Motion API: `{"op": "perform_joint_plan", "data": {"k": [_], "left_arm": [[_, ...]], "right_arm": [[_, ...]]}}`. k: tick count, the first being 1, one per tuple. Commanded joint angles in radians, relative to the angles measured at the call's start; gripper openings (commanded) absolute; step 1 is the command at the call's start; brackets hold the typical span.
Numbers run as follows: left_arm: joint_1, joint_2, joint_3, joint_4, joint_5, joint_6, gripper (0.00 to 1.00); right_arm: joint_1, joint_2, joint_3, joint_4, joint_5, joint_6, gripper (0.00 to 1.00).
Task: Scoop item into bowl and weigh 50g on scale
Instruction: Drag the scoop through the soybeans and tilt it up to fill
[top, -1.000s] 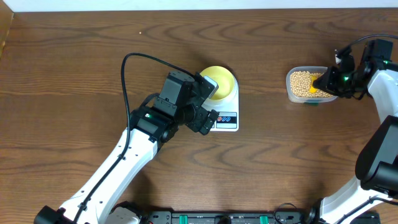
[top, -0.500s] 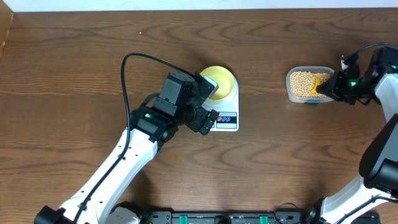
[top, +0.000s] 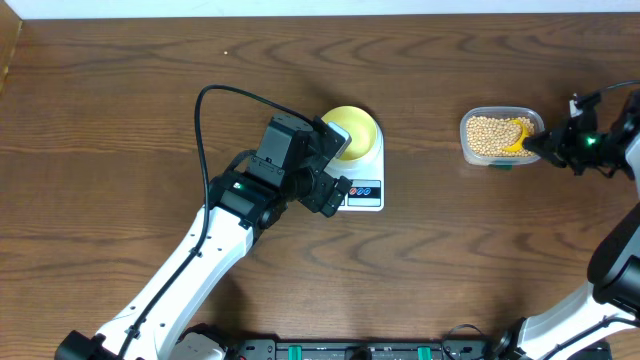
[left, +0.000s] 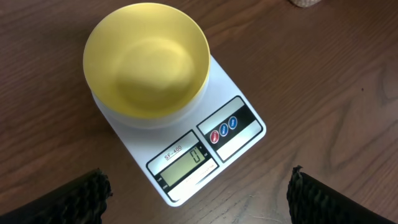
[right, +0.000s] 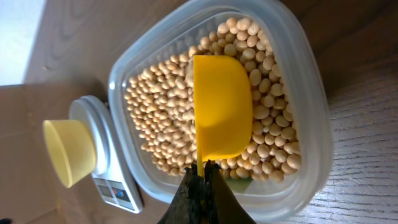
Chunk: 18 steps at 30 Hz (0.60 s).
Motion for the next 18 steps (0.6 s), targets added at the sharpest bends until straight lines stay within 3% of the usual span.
{"op": "perform_joint_plan", "data": {"k": [1, 18], "left_arm": [[0.004, 0.006, -0.008, -0.003, 0.013, -0.002, 0.93], [0.004, 0.006, -0.008, -0.003, 0.013, -0.002, 0.93]], "right_arm": [[-0.026, 0.012, -0.007, -0.001, -0.094, -0.029, 0.01], [-0.048, 0.012, -0.007, 0.004, -0.203, -0.031, 0.01]]}}
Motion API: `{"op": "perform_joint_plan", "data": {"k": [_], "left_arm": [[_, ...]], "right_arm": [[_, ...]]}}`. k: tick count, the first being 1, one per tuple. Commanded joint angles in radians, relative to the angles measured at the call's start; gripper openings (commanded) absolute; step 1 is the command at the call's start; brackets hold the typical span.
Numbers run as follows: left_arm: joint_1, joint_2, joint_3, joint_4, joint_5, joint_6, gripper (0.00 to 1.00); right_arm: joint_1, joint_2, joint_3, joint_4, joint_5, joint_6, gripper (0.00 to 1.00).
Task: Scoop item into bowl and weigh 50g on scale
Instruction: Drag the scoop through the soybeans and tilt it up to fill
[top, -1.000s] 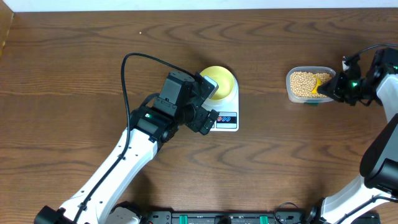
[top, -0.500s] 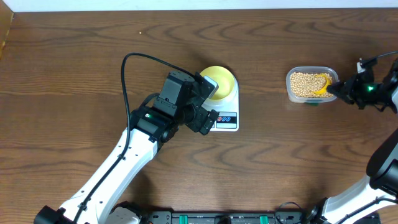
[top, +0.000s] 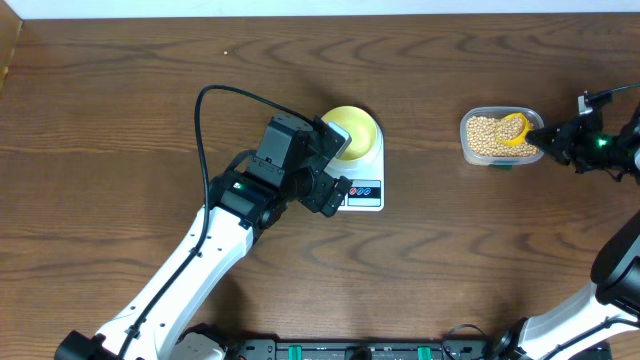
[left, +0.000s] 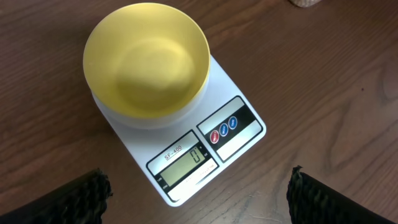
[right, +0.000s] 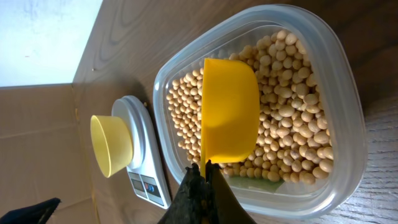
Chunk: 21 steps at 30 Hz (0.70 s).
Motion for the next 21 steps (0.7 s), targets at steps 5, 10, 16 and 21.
{"op": "perform_joint_plan", "data": {"k": [5, 10, 16, 21], "left_arm": [[0.004, 0.006, -0.008, -0.003, 0.013, -0.002, 0.93], [0.004, 0.006, -0.008, -0.003, 0.012, -0.002, 0.93], [0.004, 0.006, -0.008, -0.003, 0.013, -0.002, 0.93], [0.004, 0.006, -0.008, -0.003, 0.013, -0.002, 0.93]], "right_arm": [[-0.024, 0.012, -0.006, 0.000, -0.085, -0.017, 0.01], [-0.037, 0.012, -0.006, -0.001, -0.138, -0.031, 0.01], [-0.045, 0.012, -0.006, -0.005, -0.212, -0.047, 0.01], [-0.045, 0.012, -0.006, -0.005, -0.253, -0.053, 0.01]]}}
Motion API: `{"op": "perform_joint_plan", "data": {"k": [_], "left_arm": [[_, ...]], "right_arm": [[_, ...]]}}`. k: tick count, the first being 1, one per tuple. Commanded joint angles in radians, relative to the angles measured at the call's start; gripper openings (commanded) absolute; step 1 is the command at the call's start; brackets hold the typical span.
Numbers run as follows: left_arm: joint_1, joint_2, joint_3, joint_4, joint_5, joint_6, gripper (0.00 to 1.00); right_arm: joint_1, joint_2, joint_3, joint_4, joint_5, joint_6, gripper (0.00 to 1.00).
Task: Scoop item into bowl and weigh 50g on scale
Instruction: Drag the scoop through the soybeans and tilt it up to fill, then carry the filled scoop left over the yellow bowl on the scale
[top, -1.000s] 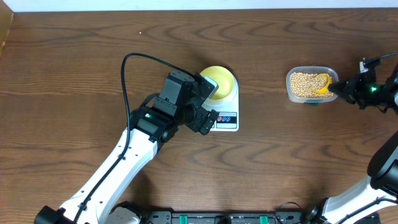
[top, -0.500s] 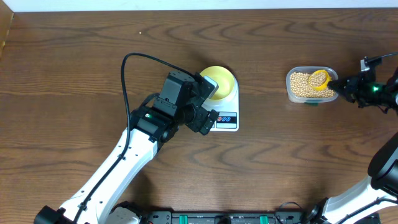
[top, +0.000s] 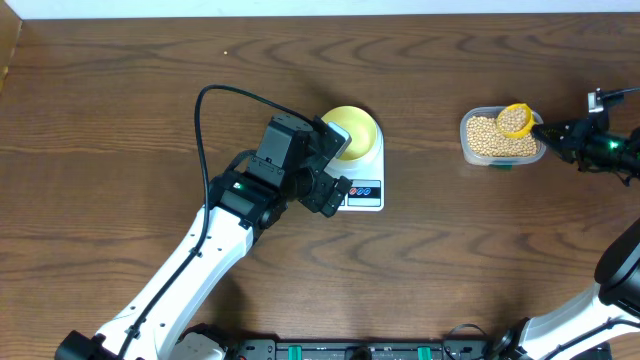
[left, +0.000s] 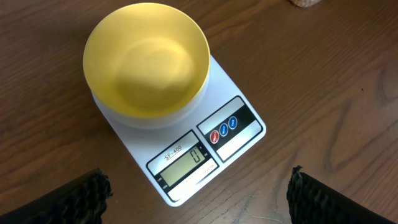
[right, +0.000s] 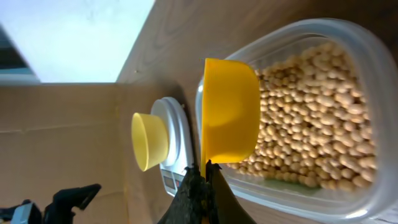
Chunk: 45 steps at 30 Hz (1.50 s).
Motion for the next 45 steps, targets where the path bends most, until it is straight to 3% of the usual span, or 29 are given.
{"op": "perform_joint_plan", "data": {"k": [1, 45], "left_arm": [[0.004, 0.006, -0.008, -0.003, 0.012, -0.002, 0.93], [0.004, 0.006, -0.008, -0.003, 0.012, -0.002, 0.93]], "right_arm": [[-0.005, 0.010, -0.006, -0.002, -0.085, -0.026, 0.01], [0.051, 0.010, -0.006, 0.003, -0.271, -0.026, 0.01]]}}
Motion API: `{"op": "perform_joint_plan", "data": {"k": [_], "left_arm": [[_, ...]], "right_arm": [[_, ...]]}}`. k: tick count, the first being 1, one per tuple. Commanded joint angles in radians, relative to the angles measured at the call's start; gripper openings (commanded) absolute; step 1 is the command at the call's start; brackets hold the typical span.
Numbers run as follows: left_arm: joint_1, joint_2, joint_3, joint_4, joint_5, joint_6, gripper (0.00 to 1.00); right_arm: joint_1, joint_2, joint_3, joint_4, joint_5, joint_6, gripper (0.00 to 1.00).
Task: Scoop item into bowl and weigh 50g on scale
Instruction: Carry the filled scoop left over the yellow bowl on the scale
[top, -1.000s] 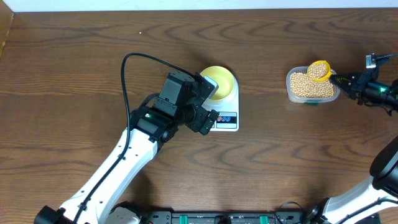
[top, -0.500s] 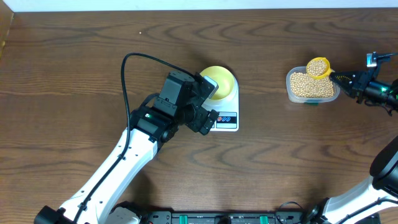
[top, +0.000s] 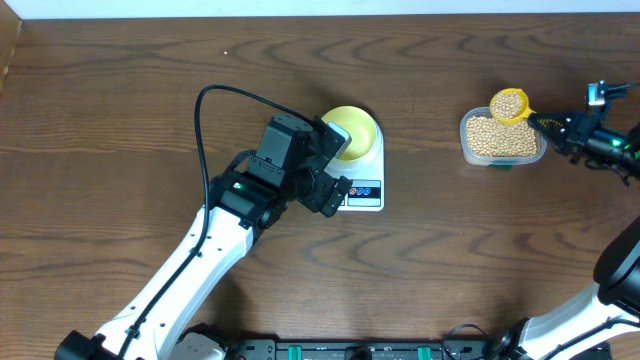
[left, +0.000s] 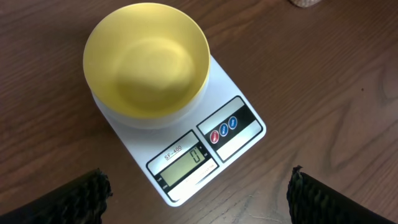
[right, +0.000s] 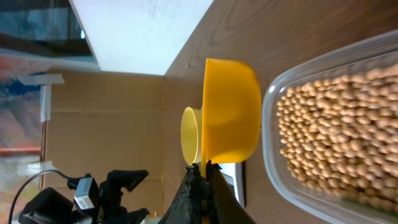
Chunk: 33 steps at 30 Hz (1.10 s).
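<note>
An empty yellow bowl (top: 355, 128) (left: 147, 57) stands on the white digital scale (top: 364, 192) (left: 231, 134), whose display reads 0. At the right sits a clear tub of soybeans (top: 499, 140) (right: 336, 124). My right gripper (top: 546, 126) (right: 200, 171) is shut on the handle of a yellow scoop (top: 509, 104) (right: 230, 111), which is full of beans and held above the tub's far edge. My left gripper (left: 198, 193) hovers open just in front of the scale, holding nothing.
Brown wooden table (top: 120, 90) all round. A black cable (top: 215, 95) loops from the left arm over the table behind the scale. The left arm's body (top: 290, 165) stands close to the scale's left side.
The right gripper has raised the bean-filled scoop higher, from just over the beans to above the tub's far rim. The left arm, bowl and scale are unchanged.
The scoop lay tipped in the beans with my right gripper shut on its handle. It then stood more level at the bean surface, then held beans just above the tub, and now hangs higher over the tub's far rim. The left gripper stayed open by the scale.
</note>
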Motion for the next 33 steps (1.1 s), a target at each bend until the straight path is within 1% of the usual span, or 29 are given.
{"op": "perform_joint_plan", "data": {"k": [1, 12, 26, 33], "left_arm": [[0.004, 0.006, -0.008, -0.003, 0.012, -0.002, 0.93], [0.004, 0.006, -0.008, -0.003, 0.012, -0.002, 0.93], [0.004, 0.006, -0.008, -0.003, 0.012, -0.002, 0.93], [0.004, 0.006, -0.008, -0.003, 0.012, -0.002, 0.93]], "right_arm": [[0.037, 0.010, -0.006, 0.003, -0.051, -0.019, 0.01], [0.136, 0.010, -0.006, 0.045, -0.051, 0.004, 0.01], [0.283, 0.010, -0.006, 0.234, -0.050, 0.181, 0.01], [0.370, 0.010, -0.006, 0.281, -0.046, 0.206, 0.01]]}}
